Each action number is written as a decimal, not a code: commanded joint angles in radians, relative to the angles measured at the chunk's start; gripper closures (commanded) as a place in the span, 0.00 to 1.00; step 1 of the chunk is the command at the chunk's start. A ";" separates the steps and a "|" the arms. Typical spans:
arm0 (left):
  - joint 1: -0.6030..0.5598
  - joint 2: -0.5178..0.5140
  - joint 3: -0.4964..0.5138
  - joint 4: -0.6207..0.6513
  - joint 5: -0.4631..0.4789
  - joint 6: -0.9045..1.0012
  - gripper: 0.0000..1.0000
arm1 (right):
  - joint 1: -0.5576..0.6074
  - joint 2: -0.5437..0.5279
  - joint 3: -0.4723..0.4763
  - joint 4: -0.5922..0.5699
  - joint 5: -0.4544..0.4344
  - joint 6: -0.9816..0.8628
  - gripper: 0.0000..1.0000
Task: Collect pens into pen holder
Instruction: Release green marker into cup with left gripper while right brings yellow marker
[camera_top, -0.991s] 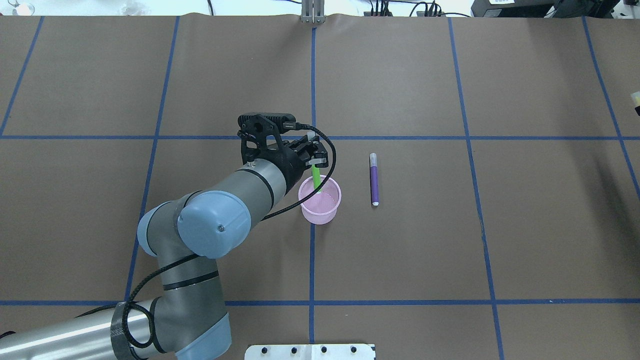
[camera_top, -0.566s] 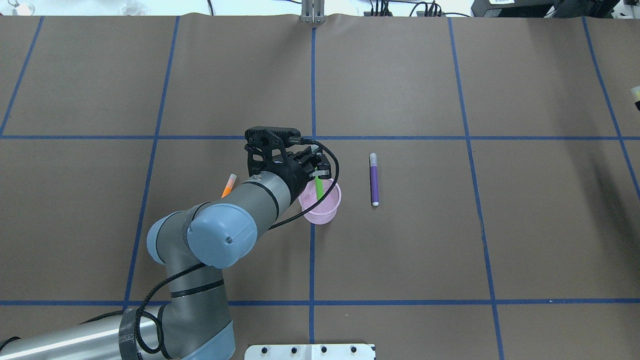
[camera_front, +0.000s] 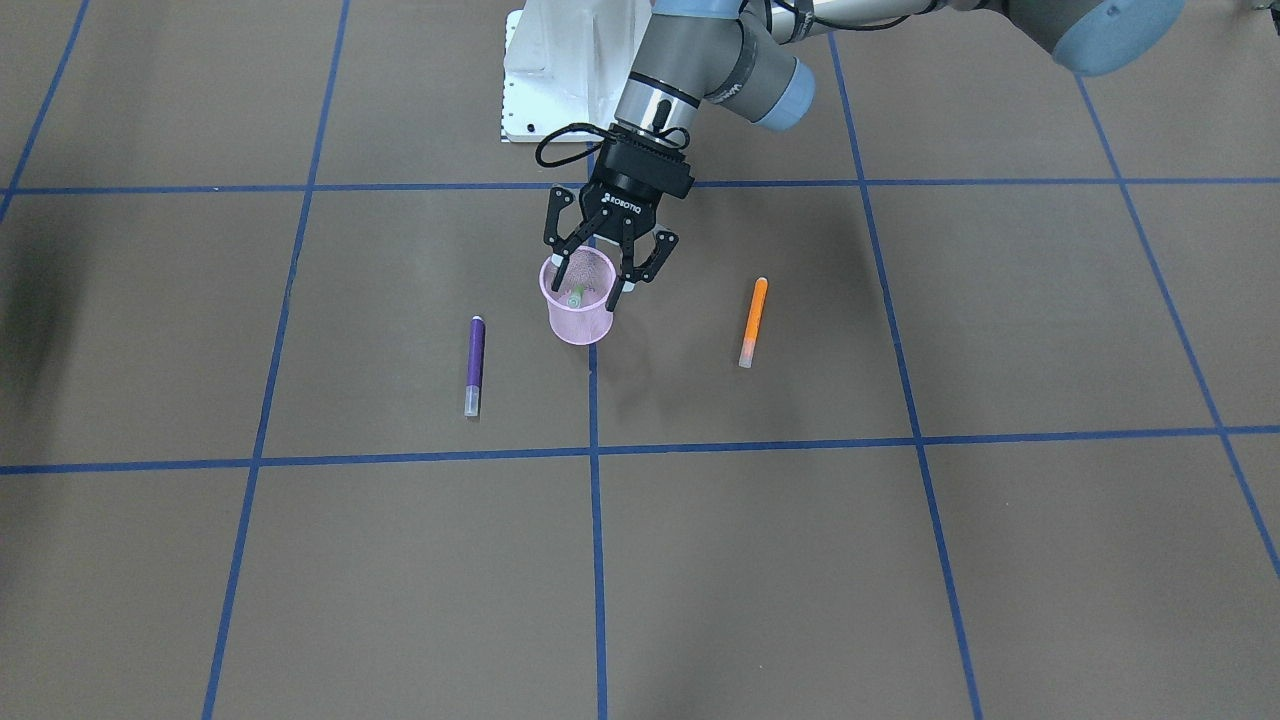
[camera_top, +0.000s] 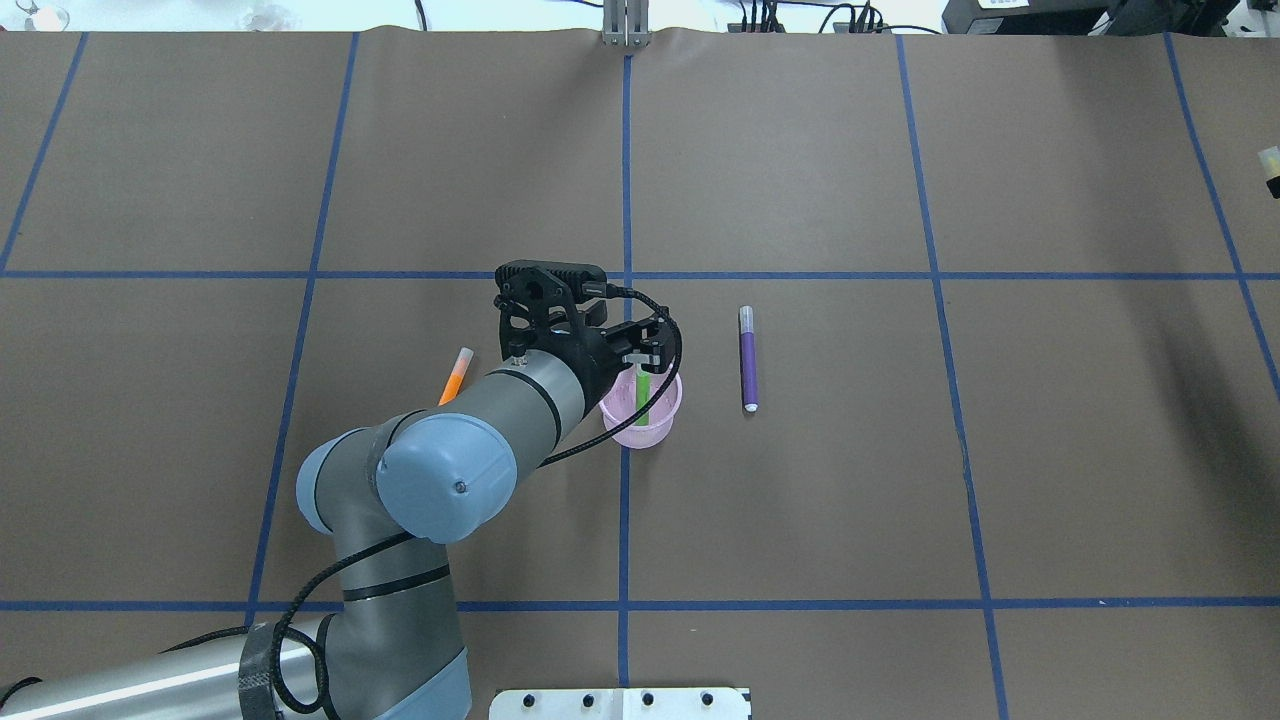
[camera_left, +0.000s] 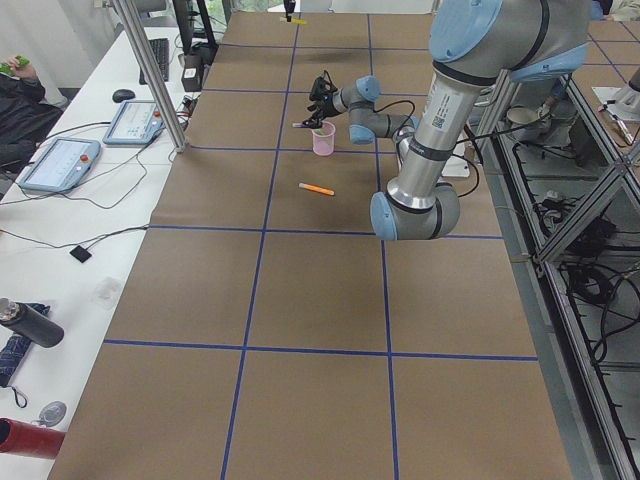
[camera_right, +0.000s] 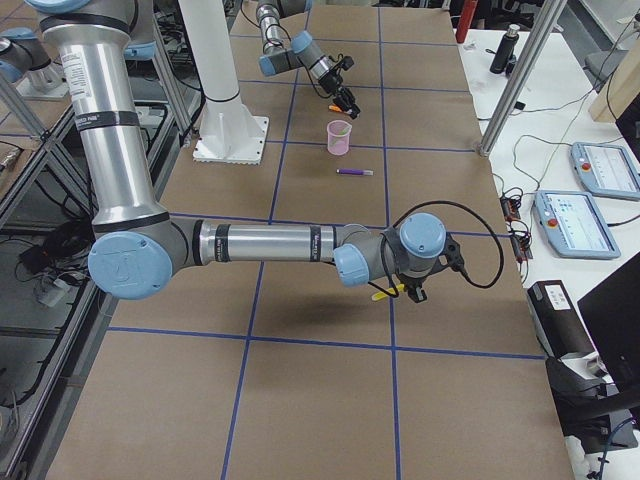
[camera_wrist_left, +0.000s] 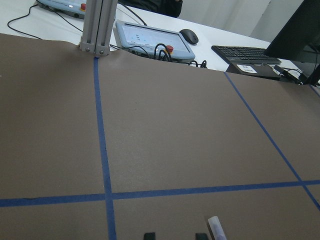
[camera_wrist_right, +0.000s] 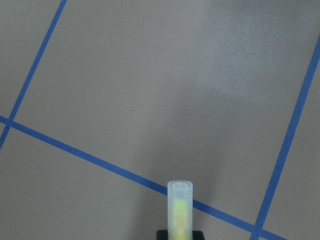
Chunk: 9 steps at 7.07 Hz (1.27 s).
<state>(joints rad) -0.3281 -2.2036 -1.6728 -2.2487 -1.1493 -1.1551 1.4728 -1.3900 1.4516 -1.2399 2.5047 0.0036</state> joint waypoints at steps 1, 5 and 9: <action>-0.043 -0.001 -0.048 0.020 -0.091 0.021 0.02 | 0.000 0.006 0.157 0.011 -0.003 0.224 1.00; -0.317 0.018 -0.048 0.277 -0.678 0.023 0.04 | -0.071 0.019 0.308 0.122 -0.013 0.381 1.00; -0.348 0.110 -0.047 0.386 -0.837 0.161 0.05 | -0.320 0.013 0.300 0.573 -0.286 0.769 1.00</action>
<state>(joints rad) -0.6752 -2.1089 -1.7182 -1.9195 -1.9500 -1.0395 1.2323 -1.3770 1.7563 -0.7929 2.3010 0.6806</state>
